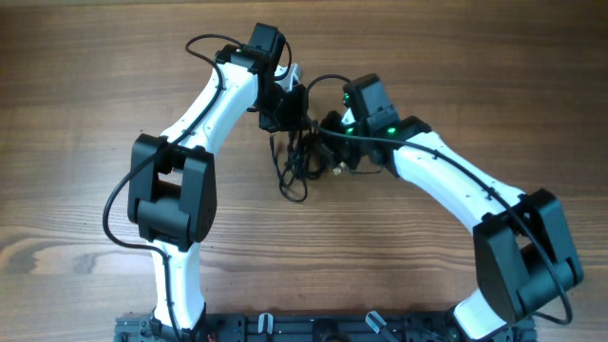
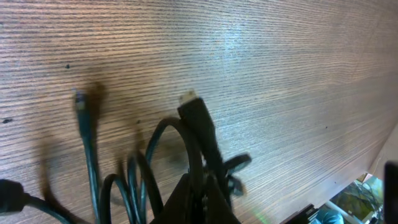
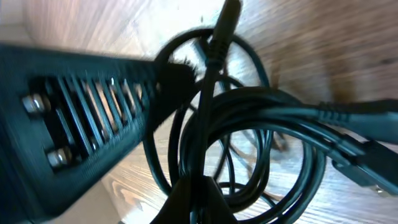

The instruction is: Untangle cables

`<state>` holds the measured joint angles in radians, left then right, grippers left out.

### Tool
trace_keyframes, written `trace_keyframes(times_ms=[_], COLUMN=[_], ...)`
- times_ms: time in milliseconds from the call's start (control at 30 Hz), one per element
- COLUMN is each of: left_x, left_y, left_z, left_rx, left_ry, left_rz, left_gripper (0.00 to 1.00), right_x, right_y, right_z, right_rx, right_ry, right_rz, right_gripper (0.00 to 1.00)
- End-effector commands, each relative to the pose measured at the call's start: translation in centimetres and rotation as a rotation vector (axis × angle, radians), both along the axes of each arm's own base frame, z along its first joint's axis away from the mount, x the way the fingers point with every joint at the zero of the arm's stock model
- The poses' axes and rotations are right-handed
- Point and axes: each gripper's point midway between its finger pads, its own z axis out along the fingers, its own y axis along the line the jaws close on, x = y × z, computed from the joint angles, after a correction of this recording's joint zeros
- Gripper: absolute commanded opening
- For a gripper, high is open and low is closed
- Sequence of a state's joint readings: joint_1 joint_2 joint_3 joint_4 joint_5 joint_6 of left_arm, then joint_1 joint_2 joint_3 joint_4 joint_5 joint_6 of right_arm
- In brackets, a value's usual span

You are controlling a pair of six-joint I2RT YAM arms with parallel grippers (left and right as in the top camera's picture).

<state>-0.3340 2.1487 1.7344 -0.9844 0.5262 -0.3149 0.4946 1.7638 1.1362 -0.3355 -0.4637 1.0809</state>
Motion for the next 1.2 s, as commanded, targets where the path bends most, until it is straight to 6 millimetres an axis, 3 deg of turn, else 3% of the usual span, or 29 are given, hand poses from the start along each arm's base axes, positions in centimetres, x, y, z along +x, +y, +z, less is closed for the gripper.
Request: trace_keyframes(times_ms=[0, 467, 567, 633, 667, 933, 1167], left_x=[-0.1, 0.1, 0.1, 0.1, 0.1, 0.1, 0.1], left_y=[-0.5, -0.5, -0.5, -0.5, -0.5, -0.5, -0.4], left_z=[0.4, 0.4, 0.4, 0.4, 0.4, 0.4, 0.4], left_rx=[-0.029, -0.027, -0.027, -0.027, -0.027, -0.027, -0.023], left_ry=[-0.012, -0.02, -0.02, -0.019, -0.02, -0.02, -0.021], left_rz=[-0.024, -0.023, -0.023, -0.023, -0.023, -0.023, -0.022], left_gripper=[0.04, 0.04, 0.04, 0.04, 0.04, 0.04, 0.04], right_x=[-1.0, -2.8, -2.0, -1.3, -1.1, 0.6, 3.1], right_y=[1.8, 3.7, 3.0, 2.2, 1.9, 0.6, -2.8], right_z=[-0.1, -0.4, -0.7, -0.8, -0.8, -0.8, -1.3], right_rx=[-0.001, -0.039, -0.078, -0.095, -0.097, -0.124, -0.217], right_ry=[0.01, -0.007, -0.032, -0.042, -0.044, -0.081, -0.121], right_rz=[0.032, 0.081, 0.045, 0.017, 0.008, -0.053, -0.172], right_gripper=[0.04, 0.04, 0.11, 0.31, 0.33, 0.34, 0.34])
